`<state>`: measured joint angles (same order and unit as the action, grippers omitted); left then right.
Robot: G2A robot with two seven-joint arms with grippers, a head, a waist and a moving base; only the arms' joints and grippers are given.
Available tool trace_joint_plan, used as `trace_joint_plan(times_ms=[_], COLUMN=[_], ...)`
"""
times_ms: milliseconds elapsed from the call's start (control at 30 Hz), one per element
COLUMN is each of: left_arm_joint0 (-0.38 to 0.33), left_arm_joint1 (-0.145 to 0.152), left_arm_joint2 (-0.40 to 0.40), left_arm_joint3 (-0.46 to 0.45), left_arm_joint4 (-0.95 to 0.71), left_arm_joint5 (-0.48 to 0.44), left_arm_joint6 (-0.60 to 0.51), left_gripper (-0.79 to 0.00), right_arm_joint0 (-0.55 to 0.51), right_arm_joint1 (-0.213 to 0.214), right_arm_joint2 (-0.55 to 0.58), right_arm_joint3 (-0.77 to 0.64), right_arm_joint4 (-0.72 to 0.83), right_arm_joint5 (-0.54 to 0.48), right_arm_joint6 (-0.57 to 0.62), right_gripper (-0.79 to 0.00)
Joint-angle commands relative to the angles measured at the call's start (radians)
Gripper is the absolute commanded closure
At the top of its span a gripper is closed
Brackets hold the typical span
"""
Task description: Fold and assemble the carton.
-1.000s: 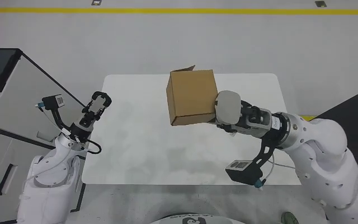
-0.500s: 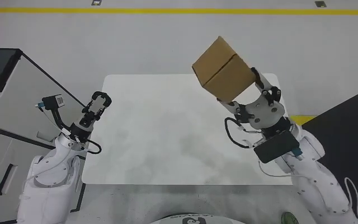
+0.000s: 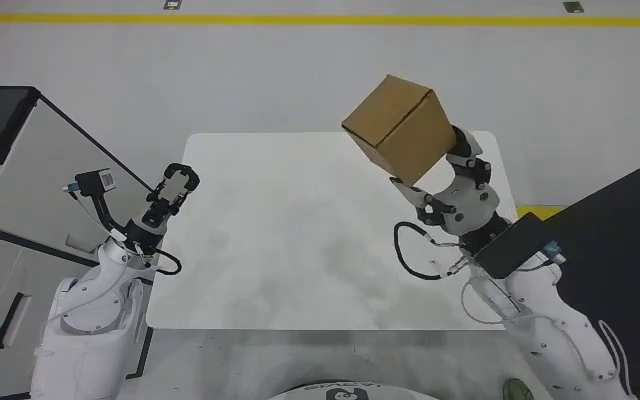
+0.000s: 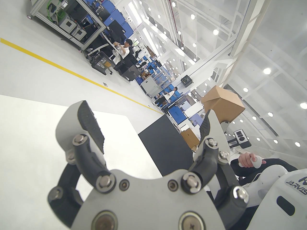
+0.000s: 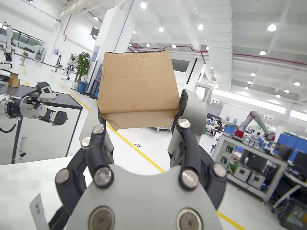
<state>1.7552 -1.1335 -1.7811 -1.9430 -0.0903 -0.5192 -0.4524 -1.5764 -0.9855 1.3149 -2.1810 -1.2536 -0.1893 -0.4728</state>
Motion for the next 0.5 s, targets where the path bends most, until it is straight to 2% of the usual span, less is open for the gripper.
trace_joint_plan(times_ms=[0,233,467], left_arm_joint0=[0.0,0.0,0.0], left_arm_joint1=[0.0,0.0,0.0], left_arm_joint2=[0.0,0.0,0.0], left_arm_joint3=[0.0,0.0,0.0], left_arm_joint4=[0.0,0.0,0.0], left_arm_joint5=[0.0,0.0,0.0], left_arm_joint6=[0.0,0.0,0.0], left_gripper=[-0.785,-0.785,-0.785], right_arm_joint0=[0.001,0.004,0.009], right_arm_joint1=[-0.004,-0.011,-0.005], right_arm_joint2=[-0.008,-0.001,0.032], right_arm_joint3=[-0.001,0.002,0.012], right_arm_joint4=[0.148,0.364,0.49], right_arm_joint5=[-0.015,-0.119,-0.339], right_arm_joint6=[0.028,0.11,0.24], right_gripper=[0.0,0.0,0.0])
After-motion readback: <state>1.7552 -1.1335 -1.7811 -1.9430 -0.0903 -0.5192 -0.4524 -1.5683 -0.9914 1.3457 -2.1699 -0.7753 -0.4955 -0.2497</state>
